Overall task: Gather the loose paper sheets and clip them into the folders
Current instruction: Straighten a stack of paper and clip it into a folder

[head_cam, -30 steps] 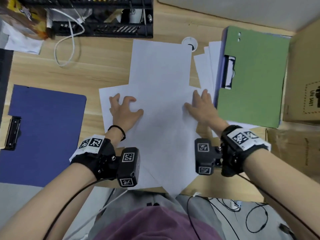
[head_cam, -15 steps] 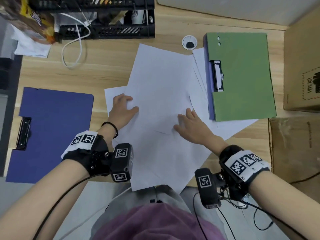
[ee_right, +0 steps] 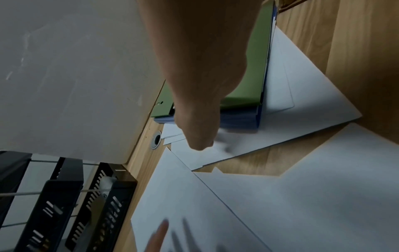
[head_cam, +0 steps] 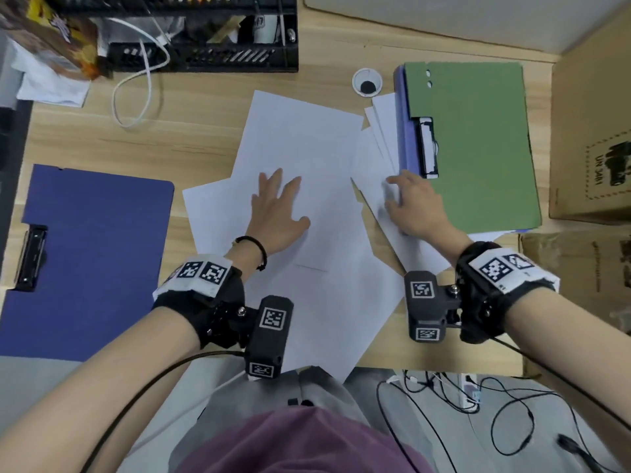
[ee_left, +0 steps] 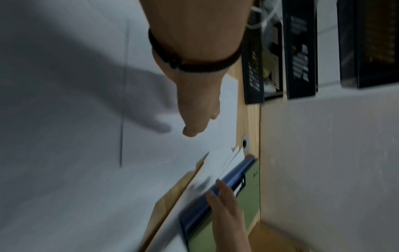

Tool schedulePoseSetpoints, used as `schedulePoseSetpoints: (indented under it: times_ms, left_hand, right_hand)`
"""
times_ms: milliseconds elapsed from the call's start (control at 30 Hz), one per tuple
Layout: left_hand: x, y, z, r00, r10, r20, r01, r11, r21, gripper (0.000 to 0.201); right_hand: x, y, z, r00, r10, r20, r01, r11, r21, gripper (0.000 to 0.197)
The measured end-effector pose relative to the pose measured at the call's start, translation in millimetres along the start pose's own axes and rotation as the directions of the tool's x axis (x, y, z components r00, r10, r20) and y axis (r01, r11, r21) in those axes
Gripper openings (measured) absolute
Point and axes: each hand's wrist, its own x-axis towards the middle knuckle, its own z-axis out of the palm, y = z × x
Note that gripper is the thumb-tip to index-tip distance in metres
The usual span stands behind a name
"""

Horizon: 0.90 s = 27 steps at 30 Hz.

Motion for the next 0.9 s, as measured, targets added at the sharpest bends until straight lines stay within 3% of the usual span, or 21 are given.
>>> schedulePoseSetpoints:
  times_ms: [133,267,400,600,800,900]
  left_hand:
    - [34.4,54.2,23.2,0.967,0.189,0.173,-0.217,0.964,0.157,0.071]
    - [60.2,88.0,50.3,0.91,0.231,0.344,-0.319,0.921,0.225,0.064]
    - [61.1,83.9,59.6,0.907,0.223,0.357,-0.335,0.896,0.291,0.064]
    - [66.6,80.2,45.3,0.884,0.254,0.394,-0.393,0.859,0.329,0.048]
    - [51.8,67.6,36.8,0.889,0.214,0.406,-0.396,0.805,0.442,0.059]
    - [39.6,54.5,33.3,0.898,0.169,0.407,-0.355,0.826,0.439,0.062]
  right_hand:
    - [-0.4,4.4,-4.2,0.999,-0.032,0.033,0.031,0.999,0.031,0.045]
    - [6.5,4.1,-5.6,0.999,-0.011,0.043,0.011,1.0,-0.002,0.037]
    - [7.9,1.2,-1.4,0.999,0.018,0.043,-0.014,0.996,-0.085,0.034]
    - [13.2,15.2,-10.8,0.995,0.053,0.088,-0.052,0.999,-0.018,0.029]
    - [20.2,15.7,-24.5,0.982,0.099,0.16,-0.099,0.995,-0.012,0.029]
    - [21.9,10.2,-28.1,0.976,0.119,0.181,-0.12,0.993,-0.009,0.03]
